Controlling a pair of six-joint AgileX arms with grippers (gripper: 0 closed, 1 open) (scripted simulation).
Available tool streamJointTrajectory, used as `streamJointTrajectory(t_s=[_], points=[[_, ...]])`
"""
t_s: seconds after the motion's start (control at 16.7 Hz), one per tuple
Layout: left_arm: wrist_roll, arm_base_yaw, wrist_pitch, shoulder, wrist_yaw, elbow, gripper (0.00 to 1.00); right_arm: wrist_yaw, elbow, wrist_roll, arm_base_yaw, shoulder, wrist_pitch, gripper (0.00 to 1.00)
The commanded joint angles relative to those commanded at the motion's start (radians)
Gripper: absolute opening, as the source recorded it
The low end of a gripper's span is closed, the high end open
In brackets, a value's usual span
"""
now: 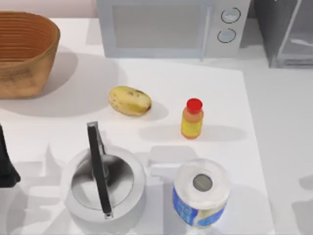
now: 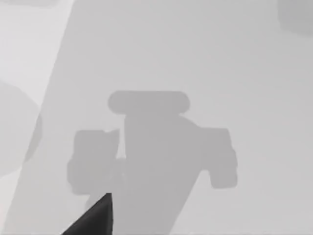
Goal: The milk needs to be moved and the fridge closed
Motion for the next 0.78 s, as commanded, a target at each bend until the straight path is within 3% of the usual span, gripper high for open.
streamJointTrajectory(t_s=[0.48, 0.78], points=[[0.000, 0.000, 0.000, 0.000, 0.000, 0.000, 1.00, -0.395, 0.266, -0.970, -0.805, 0.907, 0.001, 1.00], [0.000, 0.000, 0.000, 0.000, 0.000, 0.000, 1.00, -0.537, 0.365, -1.331, -1.157, 1.338, -0.029, 1.00]])
